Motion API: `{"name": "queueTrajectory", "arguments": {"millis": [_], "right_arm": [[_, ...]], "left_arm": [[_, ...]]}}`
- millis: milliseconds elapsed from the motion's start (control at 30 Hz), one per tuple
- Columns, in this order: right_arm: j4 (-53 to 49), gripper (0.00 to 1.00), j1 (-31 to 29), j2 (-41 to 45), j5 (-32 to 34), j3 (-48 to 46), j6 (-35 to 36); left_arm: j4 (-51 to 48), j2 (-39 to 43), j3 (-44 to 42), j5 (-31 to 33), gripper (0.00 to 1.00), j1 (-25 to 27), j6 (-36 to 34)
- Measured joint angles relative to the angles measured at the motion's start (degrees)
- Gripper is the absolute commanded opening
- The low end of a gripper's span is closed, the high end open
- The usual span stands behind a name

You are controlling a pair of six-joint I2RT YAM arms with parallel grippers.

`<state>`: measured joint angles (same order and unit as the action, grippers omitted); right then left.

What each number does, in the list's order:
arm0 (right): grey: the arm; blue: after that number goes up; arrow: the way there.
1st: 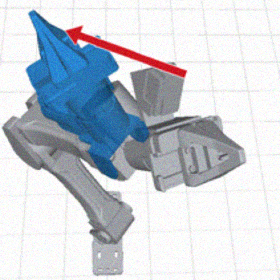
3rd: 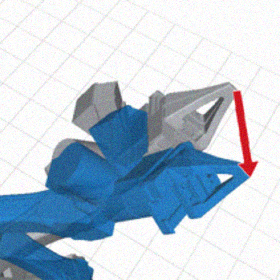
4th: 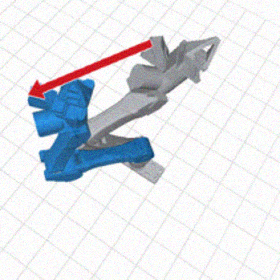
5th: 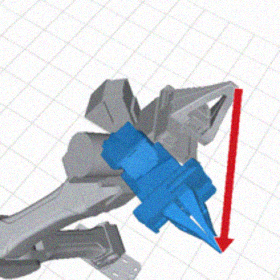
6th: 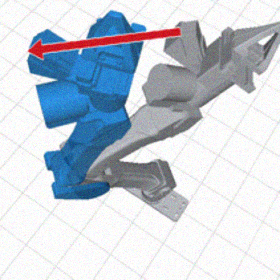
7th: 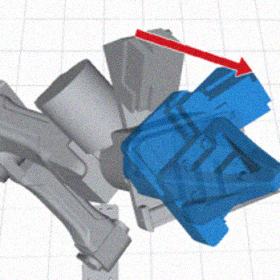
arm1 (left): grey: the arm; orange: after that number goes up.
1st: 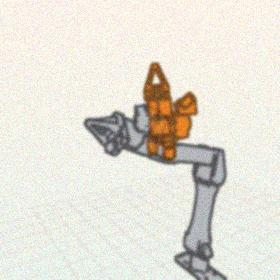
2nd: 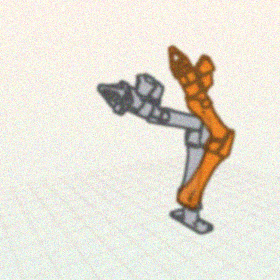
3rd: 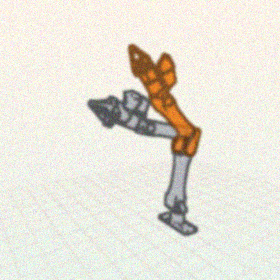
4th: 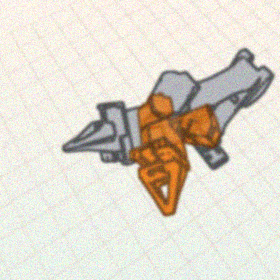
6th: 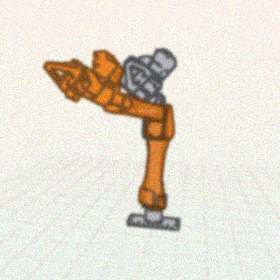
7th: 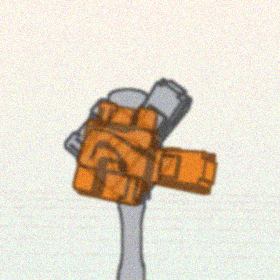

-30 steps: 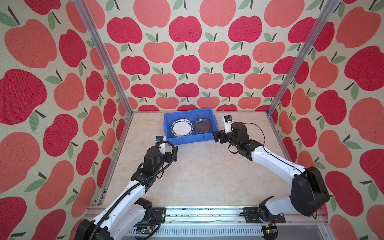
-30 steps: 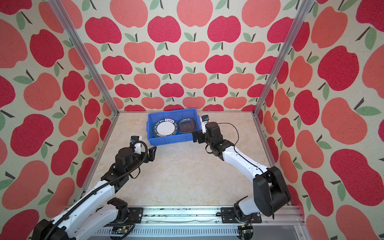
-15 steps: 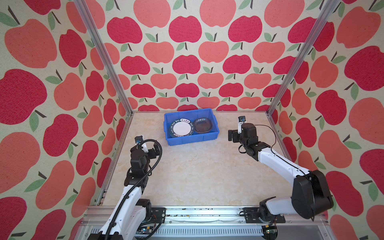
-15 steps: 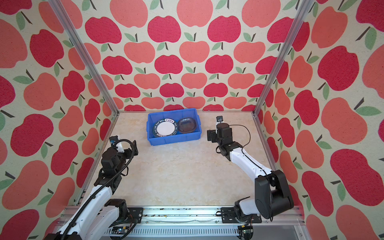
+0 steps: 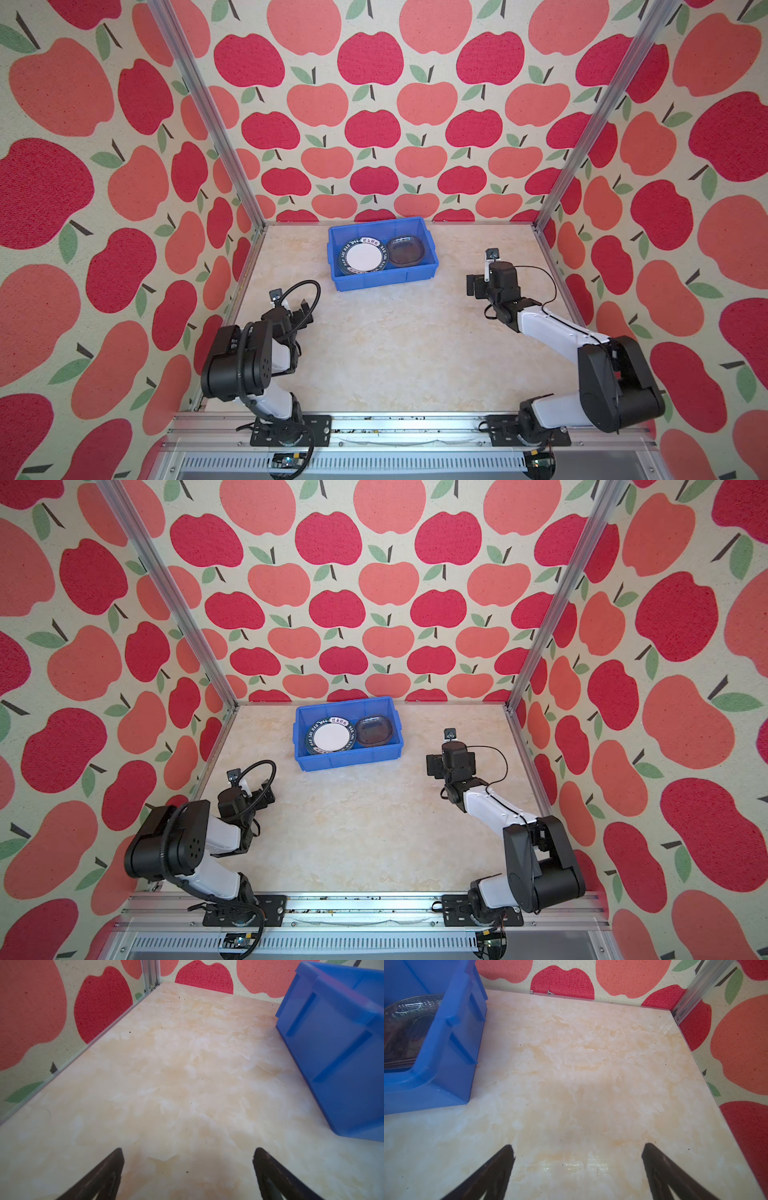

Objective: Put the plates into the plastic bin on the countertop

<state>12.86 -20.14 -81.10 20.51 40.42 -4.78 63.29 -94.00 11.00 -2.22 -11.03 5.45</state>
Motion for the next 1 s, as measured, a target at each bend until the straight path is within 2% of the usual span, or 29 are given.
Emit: {"name": "queueTrajectory", "arguments": {"millis": [200, 467, 833, 1000], "right_arm": [[2.1, 1.00, -0.2, 4.4, 2.2, -5.2, 2.1], [1.3, 1.00, 4.4, 12.6, 4.1, -8.9, 2.8], [-3.1, 0.99, 6.9, 10.6, -0.9, -8.1, 3.1], [8.0, 1.00, 7.4, 7.0, 0.2, -13.9, 4.0]], "left_arm": [[3.3, 1.3, 1.7, -5.2, 0.99, -1.1, 0.6], [4.0, 1.6, 2.4, -5.8, 0.99, -0.4, 0.6], [4.3, 1.6, 2.4, -5.7, 0.99, -0.2, 0.5], [4.3, 1.6, 2.4, -5.5, 0.99, 0.0, 0.5]]}}
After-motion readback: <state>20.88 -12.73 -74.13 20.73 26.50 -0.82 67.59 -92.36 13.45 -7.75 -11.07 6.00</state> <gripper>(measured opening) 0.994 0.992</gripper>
